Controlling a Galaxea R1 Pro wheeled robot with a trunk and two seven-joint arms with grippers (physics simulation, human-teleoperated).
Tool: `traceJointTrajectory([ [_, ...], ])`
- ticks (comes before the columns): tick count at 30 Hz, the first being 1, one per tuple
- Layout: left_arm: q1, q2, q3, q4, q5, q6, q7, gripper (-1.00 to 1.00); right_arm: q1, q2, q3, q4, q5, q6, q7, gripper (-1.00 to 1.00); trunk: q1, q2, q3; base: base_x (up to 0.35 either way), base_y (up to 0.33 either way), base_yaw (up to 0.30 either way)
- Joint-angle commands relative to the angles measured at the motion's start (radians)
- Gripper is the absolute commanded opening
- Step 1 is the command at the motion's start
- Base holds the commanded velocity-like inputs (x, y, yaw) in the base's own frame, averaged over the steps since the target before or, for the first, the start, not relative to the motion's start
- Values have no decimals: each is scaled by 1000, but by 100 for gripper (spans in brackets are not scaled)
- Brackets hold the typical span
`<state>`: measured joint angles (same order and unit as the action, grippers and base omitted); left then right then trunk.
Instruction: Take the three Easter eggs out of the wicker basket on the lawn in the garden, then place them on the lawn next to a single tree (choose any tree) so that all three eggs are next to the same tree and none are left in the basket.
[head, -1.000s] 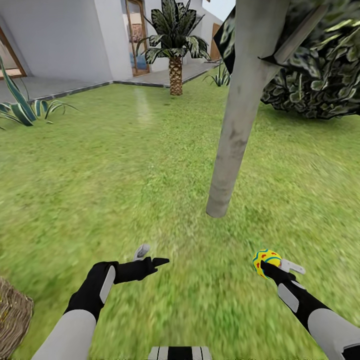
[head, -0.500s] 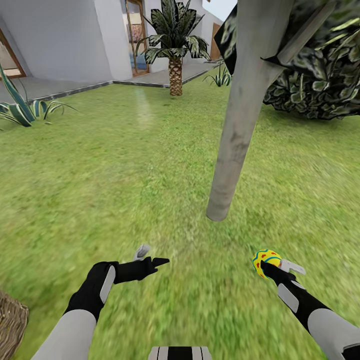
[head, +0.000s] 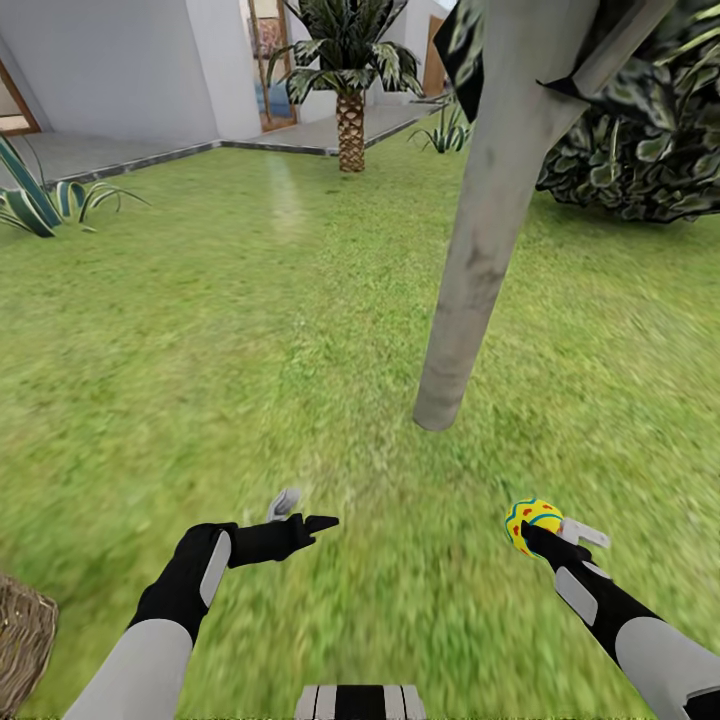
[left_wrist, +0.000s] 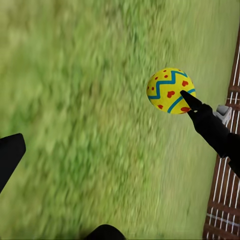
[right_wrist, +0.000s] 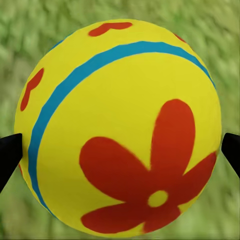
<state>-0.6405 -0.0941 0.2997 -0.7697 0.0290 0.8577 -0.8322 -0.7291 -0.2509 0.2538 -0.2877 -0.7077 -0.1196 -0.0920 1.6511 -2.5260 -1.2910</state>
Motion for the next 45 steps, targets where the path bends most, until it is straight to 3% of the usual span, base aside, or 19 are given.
traceJointTrajectory([
  [1, -1, -1, 4, 0, 3, 9, -1, 100, 0, -1, 9, -1, -9, -3, -5, -100, 0, -1, -5, 0, 0, 0],
  [14, -1, -1, 4, 0, 3, 9, -1, 100, 0, -1, 9, -1, -9, -4, -5, -100, 5, -3, -43, 0, 0, 0],
  [37, 1, 0, 4, 0, 3, 10, -1, 100, 0, -1, 9, -1, -9, -4, -5, -100, 5, -3, -43, 58, 0, 0],
  [42, 1, -1, 4, 0, 3, 9, -1, 100, 0, -1, 9, -1, -9, -5, -5, -100, 7, -4, -63, 0, 0, 0],
  [45, 1, -1, 4, 0, 3, 9, -1, 100, 0, -1, 9, -1, -9, -5, -5, -100, 7, -4, -63, 0, 0, 0],
])
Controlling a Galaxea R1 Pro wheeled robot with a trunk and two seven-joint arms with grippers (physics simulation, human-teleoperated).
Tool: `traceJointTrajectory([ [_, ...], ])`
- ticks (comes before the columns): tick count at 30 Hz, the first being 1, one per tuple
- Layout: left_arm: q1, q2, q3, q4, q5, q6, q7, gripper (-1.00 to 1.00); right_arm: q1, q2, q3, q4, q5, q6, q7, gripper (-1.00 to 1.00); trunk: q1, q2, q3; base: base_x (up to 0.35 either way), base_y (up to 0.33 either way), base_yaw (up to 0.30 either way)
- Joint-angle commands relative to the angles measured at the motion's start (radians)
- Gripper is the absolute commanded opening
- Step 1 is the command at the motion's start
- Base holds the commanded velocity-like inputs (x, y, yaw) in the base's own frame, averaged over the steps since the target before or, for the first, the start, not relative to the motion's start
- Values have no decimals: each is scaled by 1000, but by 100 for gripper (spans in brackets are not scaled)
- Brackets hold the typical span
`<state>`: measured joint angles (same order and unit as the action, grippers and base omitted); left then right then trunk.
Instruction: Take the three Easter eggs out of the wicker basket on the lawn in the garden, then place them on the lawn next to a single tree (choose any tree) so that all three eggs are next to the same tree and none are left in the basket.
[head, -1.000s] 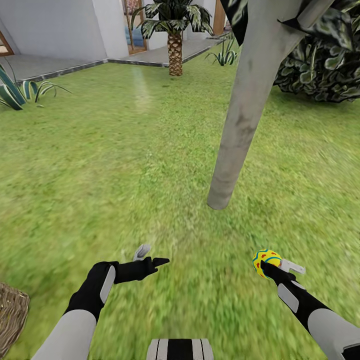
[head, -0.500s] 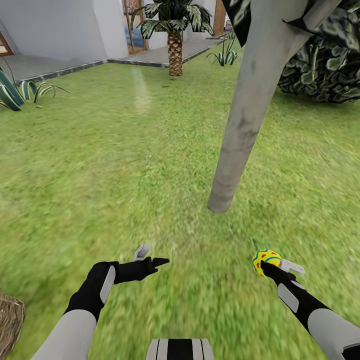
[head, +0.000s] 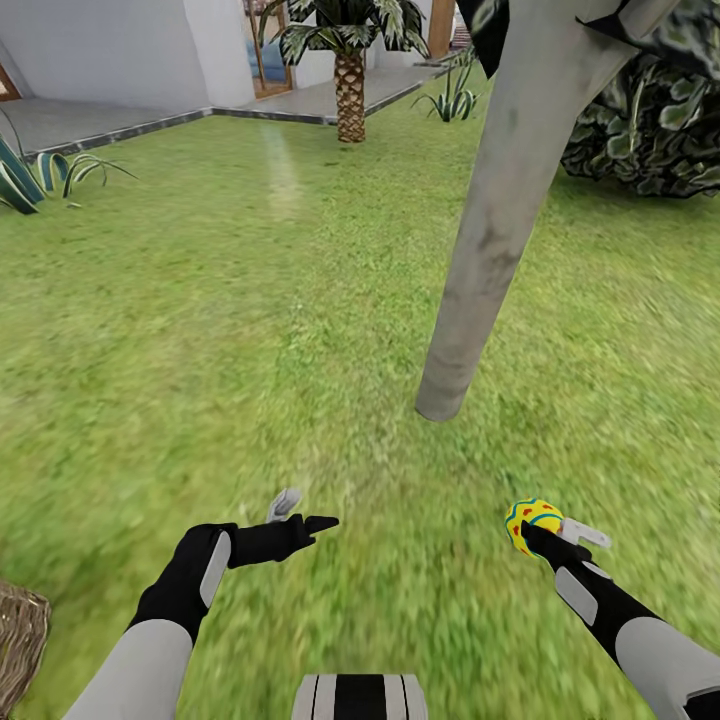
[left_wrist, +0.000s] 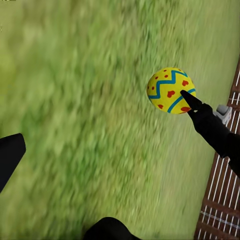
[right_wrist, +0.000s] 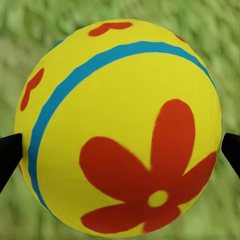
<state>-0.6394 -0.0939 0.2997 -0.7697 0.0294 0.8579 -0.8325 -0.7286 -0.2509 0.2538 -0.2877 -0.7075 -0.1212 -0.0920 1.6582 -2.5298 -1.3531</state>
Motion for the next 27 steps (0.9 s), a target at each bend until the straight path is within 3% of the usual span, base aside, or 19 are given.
traceJointTrajectory([
  [1, 0, -1, 4, 0, 3, 9, -1, 100, 0, -1, 9, -1, -9, -3, -5, -100, 0, -1, -5, 0, 0, 0],
  [7, 0, -1, 4, 0, 3, 9, 0, 100, -1, -1, 9, -1, -9, -3, -5, -100, 3, -2, -28, 0, 0, 0],
  [14, 0, 0, 4, 0, 3, 9, -1, 100, -1, 1, 9, -1, -9, -3, -5, -100, 3, -2, -28, 3, 0, 0],
  [21, 0, -1, 4, 0, 3, 10, 0, 100, -1, 1, 9, -1, -9, -3, -5, -100, 3, -2, -28, 229, 0, 0],
  [27, 0, -1, 4, 0, 3, 9, -1, 100, 0, 1, 9, -1, -9, -3, -5, -100, 3, -2, -28, 49, 0, 0],
])
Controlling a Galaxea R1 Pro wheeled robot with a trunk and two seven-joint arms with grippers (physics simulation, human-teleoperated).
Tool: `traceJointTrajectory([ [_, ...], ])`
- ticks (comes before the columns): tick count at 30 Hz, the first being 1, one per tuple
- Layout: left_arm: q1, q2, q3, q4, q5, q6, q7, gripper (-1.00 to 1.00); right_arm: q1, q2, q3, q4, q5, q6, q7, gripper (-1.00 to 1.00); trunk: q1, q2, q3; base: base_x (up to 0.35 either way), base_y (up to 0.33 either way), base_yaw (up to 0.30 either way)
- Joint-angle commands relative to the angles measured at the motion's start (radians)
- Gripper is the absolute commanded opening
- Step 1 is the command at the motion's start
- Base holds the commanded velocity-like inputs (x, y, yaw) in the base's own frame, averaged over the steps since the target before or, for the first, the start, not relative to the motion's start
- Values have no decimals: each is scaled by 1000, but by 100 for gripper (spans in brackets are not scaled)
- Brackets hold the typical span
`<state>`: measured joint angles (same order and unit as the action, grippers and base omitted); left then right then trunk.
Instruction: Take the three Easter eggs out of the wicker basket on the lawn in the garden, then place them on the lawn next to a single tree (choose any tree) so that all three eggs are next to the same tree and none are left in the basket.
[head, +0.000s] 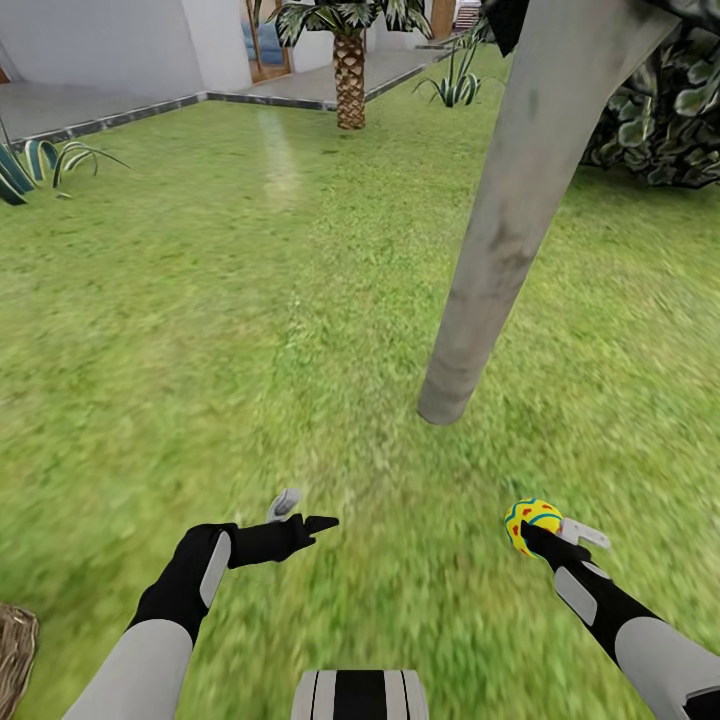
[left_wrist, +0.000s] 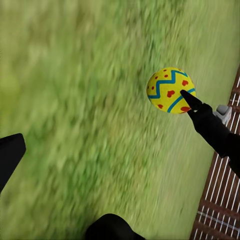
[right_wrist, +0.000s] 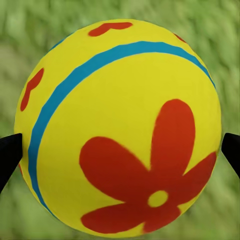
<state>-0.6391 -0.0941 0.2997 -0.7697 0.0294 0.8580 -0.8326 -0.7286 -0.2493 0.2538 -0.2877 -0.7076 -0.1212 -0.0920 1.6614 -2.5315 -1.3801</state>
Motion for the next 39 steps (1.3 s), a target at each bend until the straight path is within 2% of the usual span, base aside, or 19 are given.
traceJointTrajectory([
  [1, -1, -1, 4, 0, 3, 9, -1, 100, 0, -1, 9, -1, -9, -3, -5, -100, 0, 0, -1, 3, 0, 0],
  [12, -1, -1, 4, 0, 3, 9, -1, 100, 0, -1, 9, -1, -9, -3, -5, -100, 4, -3, -39, 0, 0, 0],
  [17, -1, -1, 4, 0, 3, 9, 0, 100, 0, -1, 9, -1, -9, -3, -5, -100, 4, -3, -39, 0, 0, 0],
  [21, -1, -1, 4, 0, 3, 9, -1, 100, 0, -1, 9, -1, -9, -3, -5, -100, 6, -4, -55, 0, 0, 0],
  [38, -1, -1, 4, 0, 3, 9, 0, 100, 0, -1, 9, -1, -9, -3, -5, -100, 7, -4, -59, 0, 0, 0],
  [39, -1, -1, 4, 0, 3, 9, -1, 100, -1, -1, 9, -1, -9, -3, -5, 100, 7, -4, -59, 0, 0, 0],
])
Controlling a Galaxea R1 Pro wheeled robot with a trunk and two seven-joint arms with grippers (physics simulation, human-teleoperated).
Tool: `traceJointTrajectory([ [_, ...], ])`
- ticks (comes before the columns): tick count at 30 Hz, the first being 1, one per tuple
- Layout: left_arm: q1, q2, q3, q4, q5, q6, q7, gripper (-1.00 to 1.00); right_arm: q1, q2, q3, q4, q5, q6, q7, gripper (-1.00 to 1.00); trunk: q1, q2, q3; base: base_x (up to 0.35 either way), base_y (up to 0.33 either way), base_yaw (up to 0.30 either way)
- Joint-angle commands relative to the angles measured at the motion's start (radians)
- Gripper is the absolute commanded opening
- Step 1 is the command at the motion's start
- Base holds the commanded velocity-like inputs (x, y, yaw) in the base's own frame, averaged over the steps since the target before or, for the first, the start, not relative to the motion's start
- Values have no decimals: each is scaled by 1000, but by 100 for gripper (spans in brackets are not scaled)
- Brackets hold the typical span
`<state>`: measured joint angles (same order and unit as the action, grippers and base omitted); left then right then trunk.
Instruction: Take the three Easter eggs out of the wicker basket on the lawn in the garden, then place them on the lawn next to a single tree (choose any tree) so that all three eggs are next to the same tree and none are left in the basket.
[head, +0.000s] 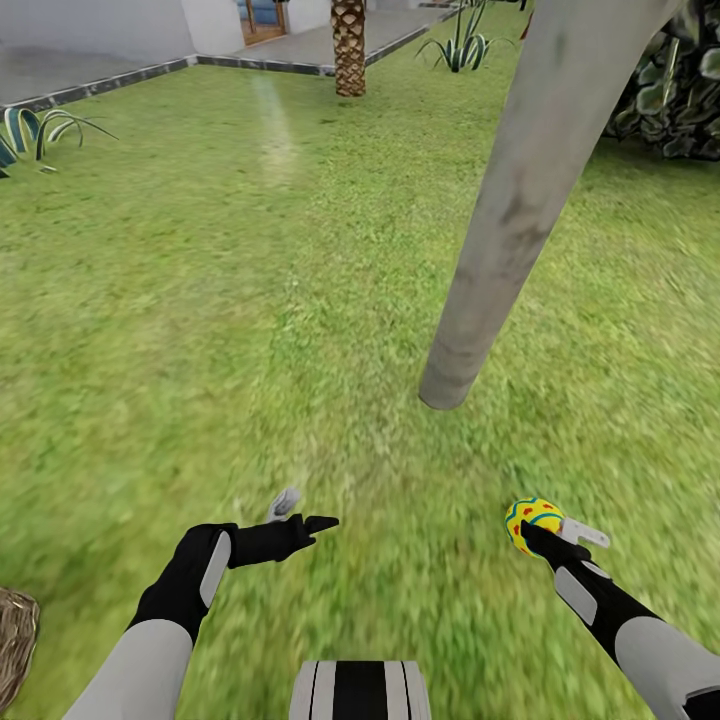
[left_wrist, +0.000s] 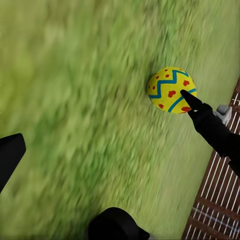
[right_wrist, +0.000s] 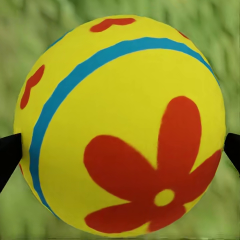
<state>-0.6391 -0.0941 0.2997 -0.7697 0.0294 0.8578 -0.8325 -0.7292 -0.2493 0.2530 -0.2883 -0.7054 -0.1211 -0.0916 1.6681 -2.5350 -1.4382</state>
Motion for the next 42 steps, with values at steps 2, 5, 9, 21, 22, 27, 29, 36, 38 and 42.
traceJointTrajectory([
  [2, -1, -1, 4, 0, 3, 9, -1, 100, 0, -1, 9, 0, -11, -3, -5, 100, 0, 0, -1, 0, 0, 0],
  [5, -1, -1, 4, 0, 3, 9, -1, 100, 0, -1, 9, 0, -11, -3, -5, 100, 0, 0, -1, 0, 0, 0],
  [9, -1, -1, 4, 0, 3, 10, -1, 100, 0, -1, 9, 0, -11, -3, -5, 100, -2, 1, 15, 0, 0, 0],
  [21, -1, -1, 5, 0, 2, 15, -1, 100, 0, -1, 9, 0, -11, -3, -5, 100, -7, 4, 61, 0, 0, 0],
  [22, -1, -1, 5, 0, 1, 25, -1, 100, -1, -1, 9, 0, -11, -3, -5, 100, -8, 4, 65, 0, 0, 0],
  [27, -1, 0, -35, 0, -2, 55, 0, 100, 0, -1, 9, 0, -11, -3, -5, 100, -10, 5, 84, -103, 0, 0],
  [29, -1, 0, -41, 0, -2, 56, 0, 100, 0, -1, 9, 0, -11, -3, -5, 100, -11, 5, 92, -78, 0, 0],
  [36, -1, 0, -45, 0, -1, 55, 0, 100, 0, -1, 8, -3, -13, -3, -5, 100, -14, 7, 119, -204, 11, 0],
  [38, -1, 0, -45, 0, -1, 55, 0, 100, 0, -1, 8, -4, -13, -3, -5, 100, -15, 7, 127, -86, 16, 0],
  [42, -1, 1, -45, 0, 0, 55, 0, 100, 0, -1, 11, -5, -12, -3, -5, 100, -17, 8, 142, -14, 3, 0],
])
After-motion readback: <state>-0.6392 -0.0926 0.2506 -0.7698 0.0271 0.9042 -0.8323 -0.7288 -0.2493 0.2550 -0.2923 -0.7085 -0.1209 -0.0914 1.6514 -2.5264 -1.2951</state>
